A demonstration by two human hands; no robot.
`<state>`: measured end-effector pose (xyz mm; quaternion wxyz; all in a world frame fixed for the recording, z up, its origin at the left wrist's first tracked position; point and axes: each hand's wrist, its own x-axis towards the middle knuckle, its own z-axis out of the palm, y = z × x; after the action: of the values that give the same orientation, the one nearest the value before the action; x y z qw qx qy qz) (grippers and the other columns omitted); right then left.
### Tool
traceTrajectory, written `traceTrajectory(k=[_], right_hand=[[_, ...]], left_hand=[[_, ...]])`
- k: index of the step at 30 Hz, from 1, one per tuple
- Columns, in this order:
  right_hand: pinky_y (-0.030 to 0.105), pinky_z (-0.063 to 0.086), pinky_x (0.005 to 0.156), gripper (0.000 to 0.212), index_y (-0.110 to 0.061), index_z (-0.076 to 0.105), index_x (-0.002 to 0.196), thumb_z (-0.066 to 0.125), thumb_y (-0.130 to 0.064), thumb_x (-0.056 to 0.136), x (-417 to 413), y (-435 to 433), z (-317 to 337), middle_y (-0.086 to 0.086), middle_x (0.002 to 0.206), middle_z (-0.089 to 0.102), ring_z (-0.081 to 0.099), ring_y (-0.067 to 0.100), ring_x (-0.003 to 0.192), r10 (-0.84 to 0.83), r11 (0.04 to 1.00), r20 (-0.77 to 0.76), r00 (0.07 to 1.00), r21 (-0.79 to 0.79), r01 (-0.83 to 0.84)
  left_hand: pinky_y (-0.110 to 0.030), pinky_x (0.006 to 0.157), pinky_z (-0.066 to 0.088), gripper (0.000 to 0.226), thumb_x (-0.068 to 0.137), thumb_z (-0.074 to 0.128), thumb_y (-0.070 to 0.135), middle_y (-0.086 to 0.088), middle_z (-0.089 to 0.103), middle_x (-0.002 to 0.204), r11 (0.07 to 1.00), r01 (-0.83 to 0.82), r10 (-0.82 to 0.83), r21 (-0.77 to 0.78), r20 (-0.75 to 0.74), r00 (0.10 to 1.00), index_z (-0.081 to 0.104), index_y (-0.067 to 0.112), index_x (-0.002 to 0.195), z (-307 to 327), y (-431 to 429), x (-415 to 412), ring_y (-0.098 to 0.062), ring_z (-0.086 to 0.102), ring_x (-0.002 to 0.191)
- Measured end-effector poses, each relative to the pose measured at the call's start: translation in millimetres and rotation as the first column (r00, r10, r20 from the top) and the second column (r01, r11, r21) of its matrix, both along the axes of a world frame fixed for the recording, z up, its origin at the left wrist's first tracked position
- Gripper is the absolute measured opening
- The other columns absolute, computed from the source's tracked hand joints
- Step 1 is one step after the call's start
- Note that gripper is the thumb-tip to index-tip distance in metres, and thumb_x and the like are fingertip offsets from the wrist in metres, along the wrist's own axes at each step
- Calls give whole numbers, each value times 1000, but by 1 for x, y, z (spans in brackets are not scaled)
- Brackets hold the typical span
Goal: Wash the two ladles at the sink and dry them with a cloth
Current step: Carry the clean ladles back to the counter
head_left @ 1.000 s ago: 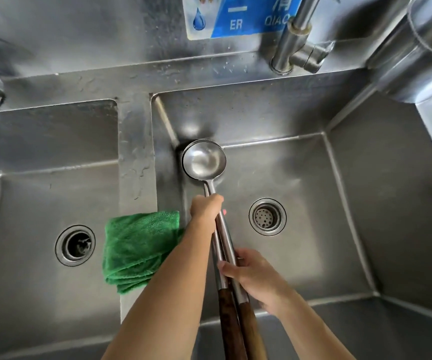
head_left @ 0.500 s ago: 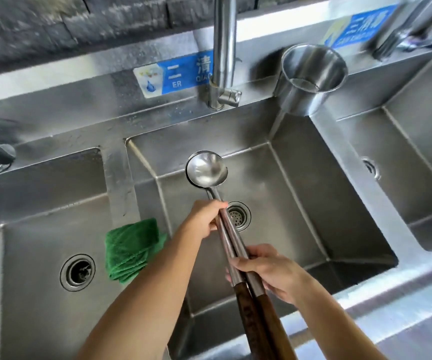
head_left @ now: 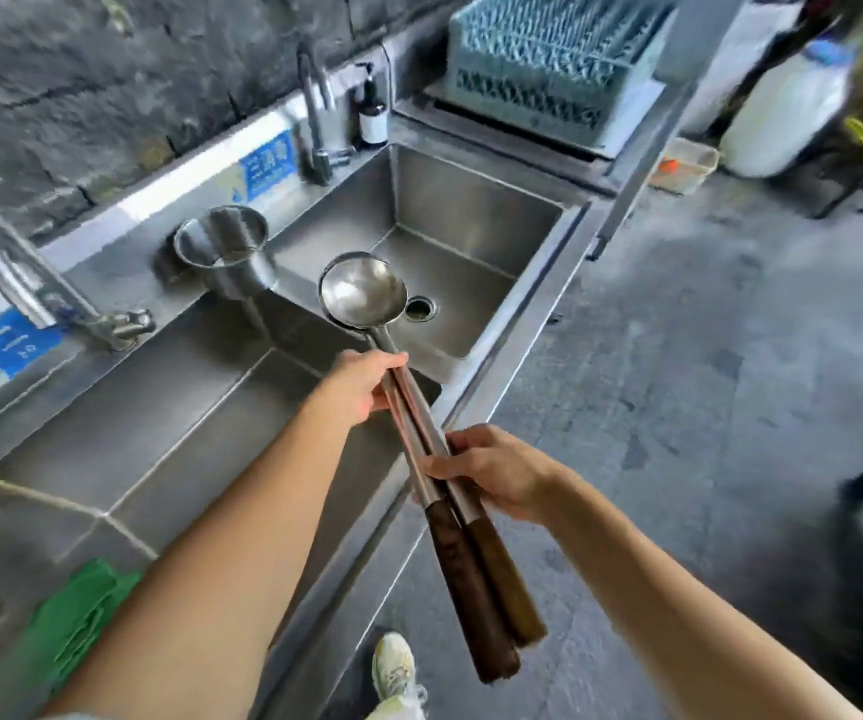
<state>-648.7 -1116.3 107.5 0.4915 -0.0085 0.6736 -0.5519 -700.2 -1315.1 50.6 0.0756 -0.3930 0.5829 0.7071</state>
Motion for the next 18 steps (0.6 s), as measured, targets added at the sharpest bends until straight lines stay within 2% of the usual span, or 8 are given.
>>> traceTrajectory(k=[2, 4, 8, 11, 15, 18], right_hand=[[63, 44, 102, 24, 17, 58, 111, 62, 1, 94, 5, 37, 15, 32, 102, 60, 58, 42, 98, -77, 997, -20, 997, -14, 77], [63, 45, 102, 34, 23, 54, 117, 64, 0, 93, 14, 81, 31, 32, 101, 61, 60, 41, 97, -153, 988, -41, 987, -32, 152], [62, 48, 103, 39, 22, 54, 119, 67, -3, 92, 42, 174, 55, 30, 102, 63, 62, 42, 99, -295, 955, -66, 953, -54, 292], [65, 45, 105, 43, 24, 51, 121, 68, -3, 92, 77, 245, 68, 30, 102, 60, 60, 42, 100, -418, 908, -78, 905, -75, 413], [69, 40, 107, 44, 26, 49, 121, 67, -3, 93, 132, 333, 79, 30, 101, 57, 58, 44, 101, -541, 841, -89, 837, -90, 534], [68, 40, 107, 45, 25, 50, 121, 67, -6, 93, 178, 398, 89, 30, 101, 59, 58, 43, 100, -618, 786, -126, 776, -85, 613]], left_hand=[[-28, 46, 53, 17, 83, 73, 10, -8, 57, 62, 997, 77, -77, -21, -23, 997, 57, 9, 77, 20, 43, -13, -22, 60, 58], [-24, 43, 51, 16, 84, 72, 10, -5, 57, 57, 983, 180, -182, -47, -39, 983, 57, 10, 77, 39, 93, -21, -19, 57, 54], [-25, 44, 52, 12, 87, 68, 7, -8, 57, 68, 928, 368, -373, -64, -95, 923, 57, 9, 84, 71, 202, -22, -18, 58, 53], [-29, 47, 52, 18, 87, 69, 6, -10, 58, 71, 877, 474, -481, -81, -123, 868, 55, 6, 98, 89, 290, -7, -21, 60, 57], [-26, 43, 51, 15, 87, 68, 7, -6, 59, 59, 793, 601, -609, -101, -145, 780, 55, 9, 80, 107, 400, 25, -15, 61, 44], [-28, 48, 51, 15, 87, 68, 8, -8, 58, 66, 720, 685, -693, -112, -161, 703, 54, 10, 81, 119, 484, 57, -19, 60, 54]])
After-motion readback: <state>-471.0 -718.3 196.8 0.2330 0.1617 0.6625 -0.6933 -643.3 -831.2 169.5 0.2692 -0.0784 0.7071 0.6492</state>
